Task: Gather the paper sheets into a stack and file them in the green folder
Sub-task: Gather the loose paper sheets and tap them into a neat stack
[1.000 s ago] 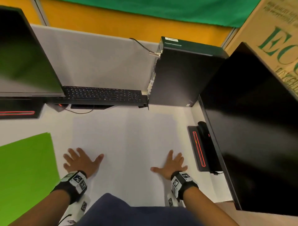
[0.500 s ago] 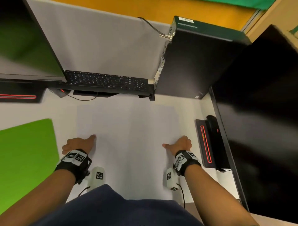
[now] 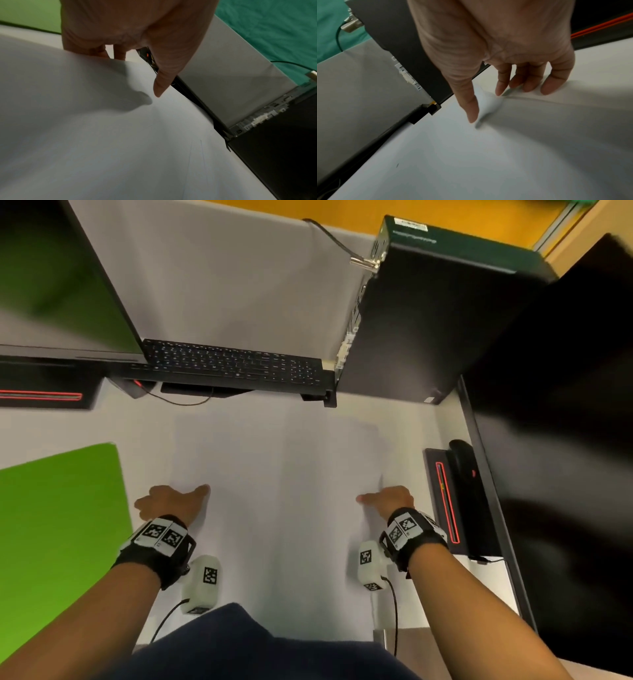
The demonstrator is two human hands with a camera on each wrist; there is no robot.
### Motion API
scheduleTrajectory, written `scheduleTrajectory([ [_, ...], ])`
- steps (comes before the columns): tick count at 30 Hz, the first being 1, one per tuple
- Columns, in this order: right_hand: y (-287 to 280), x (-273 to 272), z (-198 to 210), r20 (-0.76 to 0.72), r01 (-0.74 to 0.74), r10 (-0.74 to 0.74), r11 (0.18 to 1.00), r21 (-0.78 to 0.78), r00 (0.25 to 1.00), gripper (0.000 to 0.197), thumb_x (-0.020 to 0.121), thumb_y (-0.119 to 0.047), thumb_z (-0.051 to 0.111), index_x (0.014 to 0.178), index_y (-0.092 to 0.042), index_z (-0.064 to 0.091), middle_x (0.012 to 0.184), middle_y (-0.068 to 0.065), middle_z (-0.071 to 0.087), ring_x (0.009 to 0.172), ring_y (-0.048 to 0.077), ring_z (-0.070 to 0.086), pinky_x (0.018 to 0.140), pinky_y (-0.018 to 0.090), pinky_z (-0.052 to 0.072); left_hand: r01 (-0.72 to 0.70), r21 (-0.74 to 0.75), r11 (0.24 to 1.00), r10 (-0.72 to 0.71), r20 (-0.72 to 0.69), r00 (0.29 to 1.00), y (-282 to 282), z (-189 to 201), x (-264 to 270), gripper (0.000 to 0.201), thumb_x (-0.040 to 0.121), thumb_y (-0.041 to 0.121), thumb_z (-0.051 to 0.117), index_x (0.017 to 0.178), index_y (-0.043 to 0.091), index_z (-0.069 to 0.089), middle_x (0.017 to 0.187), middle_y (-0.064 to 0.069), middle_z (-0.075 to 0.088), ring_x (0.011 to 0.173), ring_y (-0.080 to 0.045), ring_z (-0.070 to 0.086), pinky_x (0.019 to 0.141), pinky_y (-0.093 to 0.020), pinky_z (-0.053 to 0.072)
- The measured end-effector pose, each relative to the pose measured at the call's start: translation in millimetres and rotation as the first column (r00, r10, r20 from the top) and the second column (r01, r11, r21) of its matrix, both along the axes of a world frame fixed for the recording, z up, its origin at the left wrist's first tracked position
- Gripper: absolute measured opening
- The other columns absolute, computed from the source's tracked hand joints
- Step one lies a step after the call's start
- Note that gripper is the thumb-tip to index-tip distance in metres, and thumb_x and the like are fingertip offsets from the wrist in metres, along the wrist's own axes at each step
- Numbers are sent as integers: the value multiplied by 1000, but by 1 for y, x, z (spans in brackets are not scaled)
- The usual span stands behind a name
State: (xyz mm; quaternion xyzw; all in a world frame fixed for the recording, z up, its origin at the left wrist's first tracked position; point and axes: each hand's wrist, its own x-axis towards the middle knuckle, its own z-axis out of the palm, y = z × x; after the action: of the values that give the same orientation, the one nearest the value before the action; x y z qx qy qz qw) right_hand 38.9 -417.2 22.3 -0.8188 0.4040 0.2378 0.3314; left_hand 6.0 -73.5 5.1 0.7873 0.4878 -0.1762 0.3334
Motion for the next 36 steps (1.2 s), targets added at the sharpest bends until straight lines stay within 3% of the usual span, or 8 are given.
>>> scheduleTrajectory([
  [6,7,-1,-3,9,54,-55,994,91,998,90,73,-22,81,142,3,30,146,20,41,130,34,46,106,38,41,57,-51,997,-49,139,989,-6,-4,-8,84,75,48,69,138,-2,43,141,-22,49,128,-39,48,106,-44,41],
  [10,21,-8,-1,-44,-9,11,999,39,999,84,75,-29,77,140,3,35,144,21,43,130,36,44,107,42,41,52,-150,987,-19,213,977,-27,-1,-15,81,74,41,73,137,3,40,134,-20,55,119,-38,56,98,-42,47],
  [15,31,-15,4,-69,-76,67,987,-140,995,87,76,-36,72,143,-2,28,148,19,31,135,32,36,112,42,34,186,50,981,-191,100,977,-35,5,-14,86,77,52,64,141,1,37,146,-23,38,134,-38,34,111,-45,29],
  [21,57,-32,-4,-60,-74,68,990,-117,996,105,69,-42,79,143,2,19,149,16,33,137,29,35,112,38,31,167,-215,962,-112,247,962,-65,8,-13,93,75,38,74,144,0,27,145,-21,40,130,-36,45,108,-41,41],
  [25,58,-38,-2,-88,-80,70,990,-119,994,86,74,-40,76,137,-1,33,144,15,35,131,27,40,107,35,36,132,-272,953,-73,216,974,-72,7,-20,88,78,36,71,143,-1,25,145,-21,43,131,-36,45,109,-39,39],
  [29,67,-40,-3,-89,-109,95,978,-175,992,87,73,-42,73,138,-1,31,144,15,33,133,28,36,112,37,33,247,-57,967,-246,26,969,-90,17,-28,96,78,55,62,146,0,21,154,-23,20,142,-36,19,115,-42,17],
  [31,73,-42,-7,-60,-80,70,980,-182,996,87,72,-38,76,137,-2,30,142,13,37,131,27,39,107,38,36,263,-71,962,-256,91,962,-96,13,-28,97,79,51,63,146,-2,19,155,-23,18,144,-36,15,117,-42,14],
  [36,81,-48,-13,-49,-27,20,988,-155,999,82,80,-33,69,142,-2,24,145,13,39,132,28,41,111,40,33,232,-219,948,-168,274,947,-107,11,-28,97,79,38,70,147,-4,16,151,-21,26,141,-32,25,117,-39,25],
])
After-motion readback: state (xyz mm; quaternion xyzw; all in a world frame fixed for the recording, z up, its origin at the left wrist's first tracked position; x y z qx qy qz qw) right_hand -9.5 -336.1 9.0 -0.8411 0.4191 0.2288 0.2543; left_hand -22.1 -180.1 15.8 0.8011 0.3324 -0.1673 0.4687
